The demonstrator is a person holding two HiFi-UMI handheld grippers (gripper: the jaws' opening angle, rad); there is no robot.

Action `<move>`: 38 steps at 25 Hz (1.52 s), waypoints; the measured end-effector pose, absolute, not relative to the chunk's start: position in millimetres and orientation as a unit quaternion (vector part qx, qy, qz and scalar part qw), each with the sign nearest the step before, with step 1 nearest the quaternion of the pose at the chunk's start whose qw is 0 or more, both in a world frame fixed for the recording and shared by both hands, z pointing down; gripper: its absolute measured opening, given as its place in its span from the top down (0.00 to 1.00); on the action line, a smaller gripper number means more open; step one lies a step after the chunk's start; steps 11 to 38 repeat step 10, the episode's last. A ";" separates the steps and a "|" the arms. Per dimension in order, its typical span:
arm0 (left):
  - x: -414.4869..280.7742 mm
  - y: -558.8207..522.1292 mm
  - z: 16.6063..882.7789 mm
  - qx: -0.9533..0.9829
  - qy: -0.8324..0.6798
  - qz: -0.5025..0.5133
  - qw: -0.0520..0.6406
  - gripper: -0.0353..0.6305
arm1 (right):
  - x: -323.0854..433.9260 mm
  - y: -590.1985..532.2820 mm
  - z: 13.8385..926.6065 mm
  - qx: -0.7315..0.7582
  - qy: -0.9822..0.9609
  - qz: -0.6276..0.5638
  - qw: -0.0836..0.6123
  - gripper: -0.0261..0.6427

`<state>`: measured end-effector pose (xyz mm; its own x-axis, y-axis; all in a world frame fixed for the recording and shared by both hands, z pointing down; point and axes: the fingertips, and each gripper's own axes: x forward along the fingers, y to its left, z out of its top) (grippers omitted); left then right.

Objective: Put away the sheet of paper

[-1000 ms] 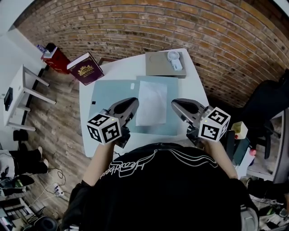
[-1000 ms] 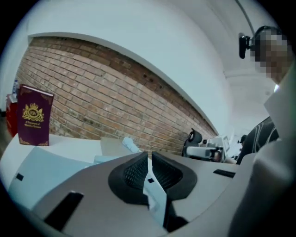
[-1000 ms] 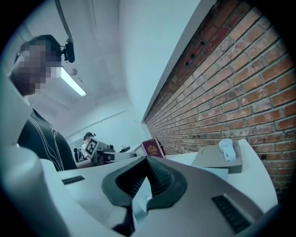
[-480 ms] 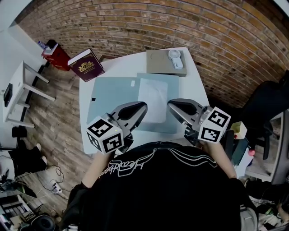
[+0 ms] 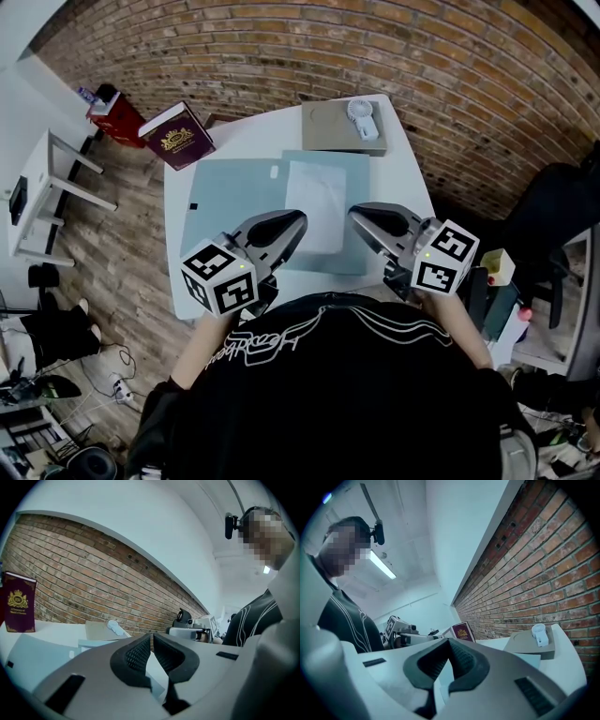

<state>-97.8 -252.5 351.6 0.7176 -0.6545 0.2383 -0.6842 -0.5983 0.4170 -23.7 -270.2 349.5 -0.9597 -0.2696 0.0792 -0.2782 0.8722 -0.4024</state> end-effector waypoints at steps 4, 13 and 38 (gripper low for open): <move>-98.4 -254.9 352.1 0.892 -0.376 0.034 0.249 0.88 | -25.2 -270.5 349.8 0.140 -0.968 0.209 0.014 0.96; -98.4 -256.5 361.4 0.887 -0.378 0.042 0.261 0.88 | -23.0 -269.9 357.5 0.143 -0.965 0.217 0.018 0.96; -98.4 -256.5 361.4 0.887 -0.378 0.042 0.261 0.88 | -23.0 -269.9 357.5 0.143 -0.965 0.217 0.018 0.96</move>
